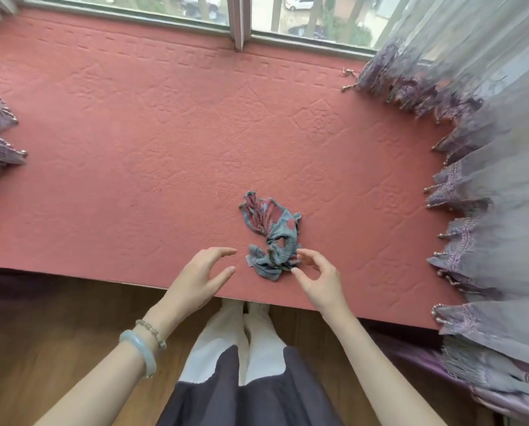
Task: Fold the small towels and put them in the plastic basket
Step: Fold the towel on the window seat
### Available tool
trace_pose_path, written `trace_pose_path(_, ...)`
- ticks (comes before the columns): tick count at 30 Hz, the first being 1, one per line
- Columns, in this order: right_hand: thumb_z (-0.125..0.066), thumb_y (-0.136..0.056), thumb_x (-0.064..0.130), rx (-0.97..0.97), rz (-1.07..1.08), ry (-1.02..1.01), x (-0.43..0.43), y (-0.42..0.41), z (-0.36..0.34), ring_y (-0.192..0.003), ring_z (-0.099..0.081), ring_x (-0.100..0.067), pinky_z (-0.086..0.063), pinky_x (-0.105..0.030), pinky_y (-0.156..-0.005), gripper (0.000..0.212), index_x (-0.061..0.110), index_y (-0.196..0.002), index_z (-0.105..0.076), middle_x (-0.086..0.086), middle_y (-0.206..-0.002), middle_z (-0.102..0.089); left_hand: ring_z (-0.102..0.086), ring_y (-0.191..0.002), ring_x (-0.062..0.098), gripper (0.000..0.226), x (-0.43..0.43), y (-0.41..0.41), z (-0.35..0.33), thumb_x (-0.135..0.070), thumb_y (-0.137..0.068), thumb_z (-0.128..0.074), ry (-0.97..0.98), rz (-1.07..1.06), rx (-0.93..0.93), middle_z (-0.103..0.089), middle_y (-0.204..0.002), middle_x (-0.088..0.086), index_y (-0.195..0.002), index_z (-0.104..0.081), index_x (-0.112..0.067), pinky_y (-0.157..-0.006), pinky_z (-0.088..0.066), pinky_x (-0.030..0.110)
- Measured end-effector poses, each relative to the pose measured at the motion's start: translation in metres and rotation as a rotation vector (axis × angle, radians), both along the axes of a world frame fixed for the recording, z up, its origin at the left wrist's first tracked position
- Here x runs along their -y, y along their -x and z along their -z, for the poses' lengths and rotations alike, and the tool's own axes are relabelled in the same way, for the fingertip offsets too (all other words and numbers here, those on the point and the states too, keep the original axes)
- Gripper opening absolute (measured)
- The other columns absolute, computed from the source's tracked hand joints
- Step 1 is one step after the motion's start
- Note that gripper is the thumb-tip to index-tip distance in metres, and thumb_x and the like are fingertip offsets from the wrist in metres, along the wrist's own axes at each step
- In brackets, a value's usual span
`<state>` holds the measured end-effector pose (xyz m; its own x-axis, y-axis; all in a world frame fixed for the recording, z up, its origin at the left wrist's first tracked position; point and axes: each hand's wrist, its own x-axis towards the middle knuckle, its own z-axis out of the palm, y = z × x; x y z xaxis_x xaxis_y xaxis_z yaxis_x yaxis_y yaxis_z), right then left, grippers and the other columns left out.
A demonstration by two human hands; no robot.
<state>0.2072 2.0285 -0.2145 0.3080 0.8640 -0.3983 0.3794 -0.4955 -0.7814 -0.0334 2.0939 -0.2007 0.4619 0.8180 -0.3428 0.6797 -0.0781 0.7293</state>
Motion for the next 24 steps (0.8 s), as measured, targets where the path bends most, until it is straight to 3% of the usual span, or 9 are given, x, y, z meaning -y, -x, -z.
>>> trace_pose_path(2, -0.071, -0.078, 0.010, 0.027, -0.036, 0.037, -0.003, 0.003, 0.027, -0.097, -0.062, -0.013, -0.048, -0.029, -0.092, 0.032, 0.018, -0.109, -0.067, 0.003, -0.104, -0.068, -0.047, -0.116, 0.006, 0.034, -0.007, -0.004, 0.030, -0.026, -0.093, -0.058, 0.014, 0.074, -0.044, -0.057, -0.123, -0.008, -0.127, -0.055, -0.018, -0.102, -0.038, 0.027)
trace_pose_path(5, -0.069, -0.079, 0.009, 0.098, -0.142, 0.072, -0.007, 0.008, 0.062, -0.094, -0.060, -0.013, -0.037, -0.003, -0.082, 0.031, 0.014, -0.110, -0.067, 0.000, -0.104, -0.069, -0.048, -0.120, 0.013, 0.036, -0.018, -0.009, 0.076, -0.027, -0.094, -0.057, -0.007, 0.179, -0.104, -0.058, -0.127, -0.001, -0.128, -0.054, -0.017, -0.103, -0.036, 0.027)
trace_pose_path(6, -0.069, -0.079, 0.009, 0.116, -0.173, 0.071, -0.007, 0.010, 0.072, -0.095, -0.060, -0.014, -0.035, -0.002, -0.081, 0.031, 0.013, -0.110, -0.067, -0.001, -0.104, -0.069, -0.048, -0.121, 0.015, 0.037, -0.022, -0.011, 0.089, -0.026, -0.093, -0.057, -0.014, 0.199, -0.117, -0.058, -0.128, 0.000, -0.129, -0.054, -0.016, -0.102, -0.034, 0.026)
trace_pose_path(9, -0.068, -0.078, 0.009, 0.171, -0.240, 0.030, -0.007, 0.014, 0.099, -0.096, -0.063, -0.020, -0.047, -0.022, -0.087, 0.029, 0.011, -0.107, -0.068, -0.003, -0.102, -0.070, -0.049, -0.121, 0.022, 0.044, -0.031, -0.016, 0.126, -0.019, -0.090, -0.060, -0.049, 0.240, -0.127, -0.056, -0.130, 0.005, -0.133, -0.051, -0.014, -0.101, -0.035, 0.029)
trace_pose_path(11, -0.068, -0.077, 0.010, 0.208, -0.250, 0.019, -0.003, 0.018, 0.113, -0.091, -0.063, -0.020, -0.050, -0.032, -0.084, 0.025, 0.010, -0.102, -0.066, -0.002, -0.097, -0.070, -0.049, -0.120, 0.024, 0.054, -0.033, -0.018, 0.146, -0.013, -0.087, -0.059, -0.066, 0.256, -0.121, -0.054, -0.132, 0.008, -0.139, -0.044, -0.013, -0.101, -0.038, 0.034)
trace_pose_path(15, -0.069, -0.075, 0.012, 0.319, -0.276, -0.051, 0.009, 0.027, 0.133, -0.082, -0.062, -0.018, -0.049, -0.030, -0.073, 0.018, 0.011, -0.091, -0.060, 0.001, -0.086, -0.066, -0.052, -0.114, 0.029, 0.061, -0.035, -0.021, 0.174, -0.005, -0.080, -0.060, -0.197, 0.317, -0.121, -0.055, -0.129, 0.010, -0.138, -0.045, -0.013, -0.094, -0.045, 0.046)
trace_pose_path(18, -0.072, -0.071, 0.013, 0.476, -0.315, -0.144, 0.015, 0.030, 0.147, -0.082, -0.059, -0.020, -0.044, -0.025, -0.073, 0.023, 0.011, -0.092, -0.062, -0.001, -0.084, -0.065, -0.055, -0.108, 0.028, 0.051, -0.037, -0.023, 0.184, -0.005, -0.077, -0.063, -0.287, 0.350, -0.099, -0.059, -0.121, 0.007, -0.127, -0.056, -0.014, -0.090, -0.047, 0.043)
trace_pose_path(21, -0.076, -0.068, 0.018, 0.602, -0.437, -0.117, 0.019, 0.030, 0.156, -0.089, -0.054, -0.024, -0.047, -0.033, -0.077, 0.041, 0.010, -0.105, -0.062, -0.003, -0.096, -0.063, -0.056, -0.101, 0.028, 0.031, -0.041, -0.027, 0.183, -0.013, -0.079, -0.061, -0.302, 0.340, -0.074, -0.063, -0.113, 0.004, -0.110, -0.063, -0.013, -0.086, -0.048, 0.042)
trace_pose_path(24, -0.076, -0.068, 0.018, 0.684, -0.462, -0.108, 0.020, 0.030, 0.159, -0.085, -0.051, -0.024, -0.047, -0.035, -0.072, 0.039, 0.010, -0.103, -0.061, -0.004, -0.093, -0.062, -0.057, -0.097, 0.027, 0.026, -0.046, -0.032, 0.178, -0.028, -0.082, -0.052, -0.288, 0.382, -0.063, -0.066, -0.103, 0.004, -0.096, -0.065, -0.011, -0.084, -0.049, 0.041)
